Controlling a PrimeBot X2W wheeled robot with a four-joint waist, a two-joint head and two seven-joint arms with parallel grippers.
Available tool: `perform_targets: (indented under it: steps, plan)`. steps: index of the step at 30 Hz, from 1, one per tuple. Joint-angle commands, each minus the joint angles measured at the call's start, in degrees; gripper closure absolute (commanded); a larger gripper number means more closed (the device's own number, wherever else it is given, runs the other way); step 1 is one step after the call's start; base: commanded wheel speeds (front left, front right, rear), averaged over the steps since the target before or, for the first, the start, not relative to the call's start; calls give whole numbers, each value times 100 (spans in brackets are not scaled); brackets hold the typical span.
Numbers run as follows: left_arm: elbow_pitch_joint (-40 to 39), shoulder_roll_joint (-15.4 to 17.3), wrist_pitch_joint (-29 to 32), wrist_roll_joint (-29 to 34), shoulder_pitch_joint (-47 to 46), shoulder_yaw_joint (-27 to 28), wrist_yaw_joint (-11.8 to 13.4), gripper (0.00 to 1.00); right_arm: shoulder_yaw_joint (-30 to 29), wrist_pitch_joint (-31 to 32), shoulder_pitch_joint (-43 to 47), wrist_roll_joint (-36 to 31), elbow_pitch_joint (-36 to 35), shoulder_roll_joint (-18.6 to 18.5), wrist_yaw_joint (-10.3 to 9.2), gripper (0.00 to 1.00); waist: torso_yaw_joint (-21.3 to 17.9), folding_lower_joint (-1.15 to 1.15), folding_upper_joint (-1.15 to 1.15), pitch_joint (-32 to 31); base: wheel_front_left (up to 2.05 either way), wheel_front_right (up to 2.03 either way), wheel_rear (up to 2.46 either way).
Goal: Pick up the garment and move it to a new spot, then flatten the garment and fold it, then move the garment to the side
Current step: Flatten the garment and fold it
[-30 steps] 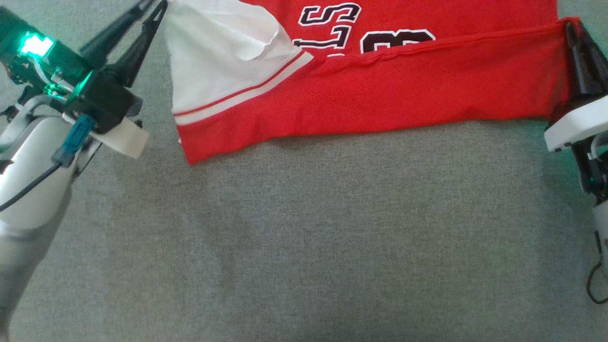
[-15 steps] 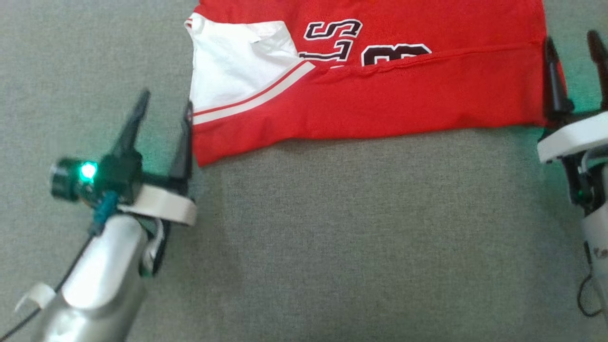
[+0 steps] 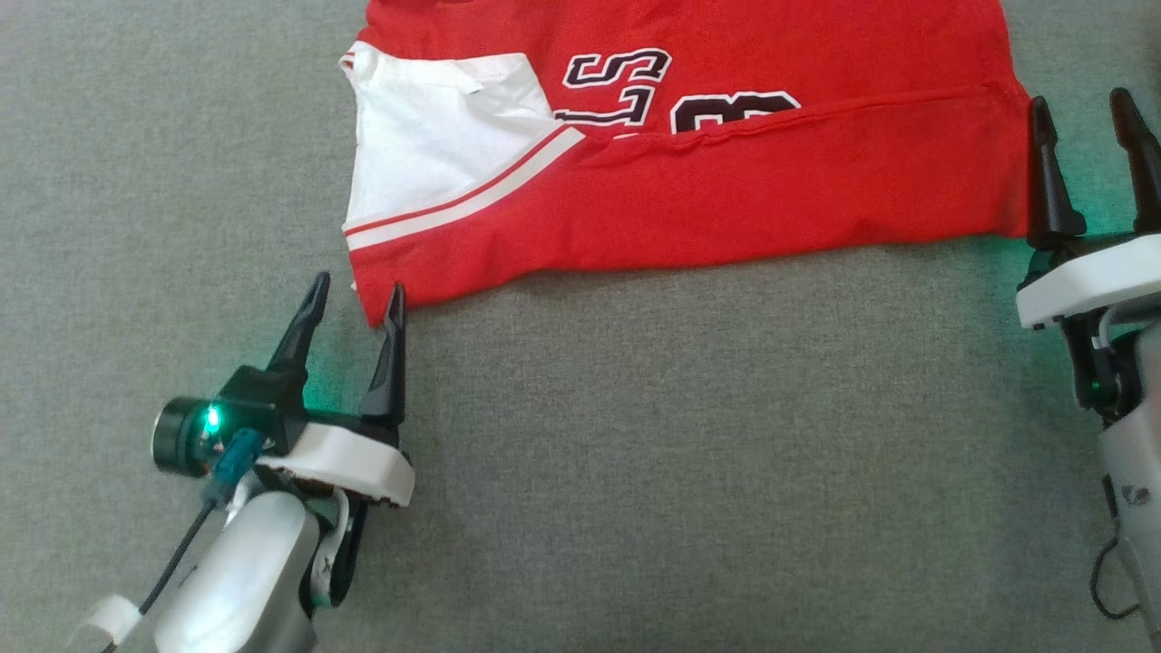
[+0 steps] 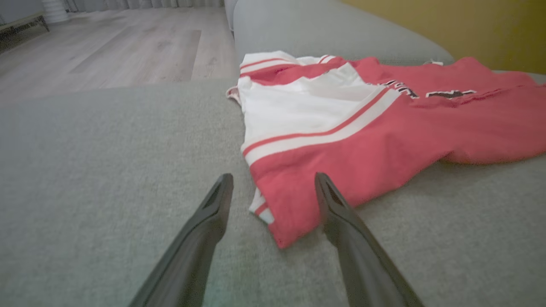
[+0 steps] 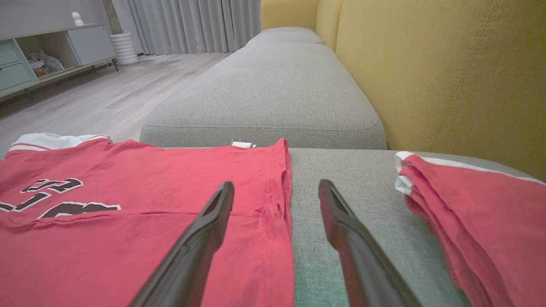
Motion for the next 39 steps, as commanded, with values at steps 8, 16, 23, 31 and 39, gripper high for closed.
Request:
perform_targets:
  steps: [8,16,23,31,39]
  plan:
    - [338,50,581,-307,-35,121,-33,18,54,-124,145,80,-62,-18,-4,0,-65,1,0,80,0,0,0]
    - [320,79,492,-334,-74,77,-137,100,47,-43,230,177,75,-44,-4,0,-12,1,0,39,0,0,0]
    - [67,245,212,-204,-106,166,-17,100,157,277,513,383,141,-64,-4,0,89,1,0,4,0,0,0]
    - [-192,407,136,-116,-110,212,97,100,197,836,802,552,55,-55,-4,96,118,1,0,4,0,0,0]
    - [-319,456,108,-124,73,143,102,100,110,858,1170,679,-302,-176,-4,100,64,1,0,-201,0,0,0]
